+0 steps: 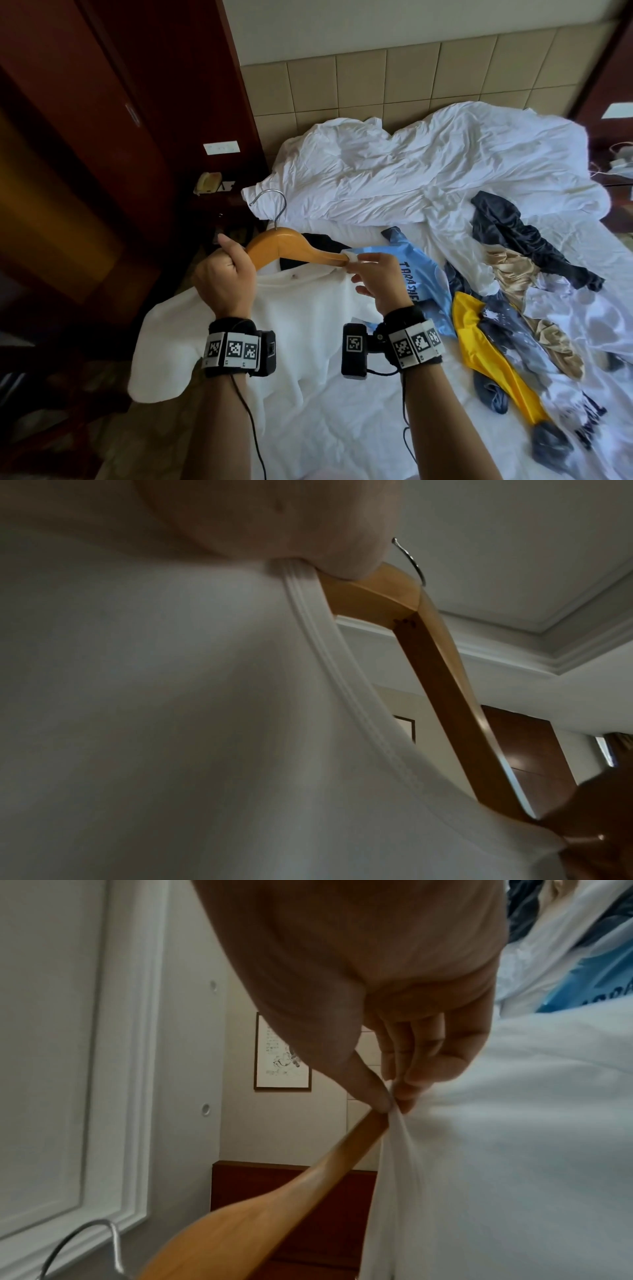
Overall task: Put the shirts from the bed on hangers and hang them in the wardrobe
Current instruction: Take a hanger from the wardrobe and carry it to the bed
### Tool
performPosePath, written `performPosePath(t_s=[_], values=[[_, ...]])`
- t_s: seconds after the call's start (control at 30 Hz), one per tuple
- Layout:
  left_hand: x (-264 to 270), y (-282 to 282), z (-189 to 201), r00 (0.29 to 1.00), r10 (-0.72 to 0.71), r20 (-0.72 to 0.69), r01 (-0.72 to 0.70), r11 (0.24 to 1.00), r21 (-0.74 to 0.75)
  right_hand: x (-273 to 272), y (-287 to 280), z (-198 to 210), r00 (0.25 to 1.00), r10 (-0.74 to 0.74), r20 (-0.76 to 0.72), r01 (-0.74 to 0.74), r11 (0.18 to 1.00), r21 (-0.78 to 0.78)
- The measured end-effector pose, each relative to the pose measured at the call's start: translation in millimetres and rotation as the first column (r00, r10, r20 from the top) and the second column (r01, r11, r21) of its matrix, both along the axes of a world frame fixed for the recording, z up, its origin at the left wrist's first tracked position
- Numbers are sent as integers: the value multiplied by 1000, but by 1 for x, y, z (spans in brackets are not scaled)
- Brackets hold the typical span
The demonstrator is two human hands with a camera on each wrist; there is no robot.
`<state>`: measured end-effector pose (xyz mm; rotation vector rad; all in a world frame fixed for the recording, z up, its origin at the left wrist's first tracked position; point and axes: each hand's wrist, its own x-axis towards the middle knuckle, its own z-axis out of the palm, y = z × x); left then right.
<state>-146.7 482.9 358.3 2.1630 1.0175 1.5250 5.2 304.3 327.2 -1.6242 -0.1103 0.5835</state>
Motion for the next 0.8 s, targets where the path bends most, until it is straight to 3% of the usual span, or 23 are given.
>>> performPosePath(t_s=[0.13, 0.33, 0.5, 0.57, 0.63, 0.73, 0.8], values=[[2, -3, 2, 1000, -20, -15, 20, 1000, 6, -1, 0, 0, 997, -21, 70, 23, 999, -24], [8, -5, -3, 997, -42, -70, 43, 999, 6, 4, -2, 14, 971, 61, 230, -12, 978, -207], [14, -12, -2, 995, -63, -71, 66, 997, 40, -3, -4, 22, 897, 200, 393, -222, 975, 9], [14, -10, -3, 996, -75, -55, 74, 997, -12, -1, -3, 19, 901, 106, 421, -146, 987, 64], [12, -8, -4, 997, -73, -17, 72, 995, -65, 7, -4, 12, 875, 3, 485, 5, 1000, -14], [9, -3, -5, 997, -53, 56, 59, 993, -101, 18, -11, -2, 800, 159, 578, 11, 960, -280], [7, 2, -5, 994, -37, 98, 49, 992, -117, 17, -16, -8, 801, 222, 555, 6, 925, -379]])
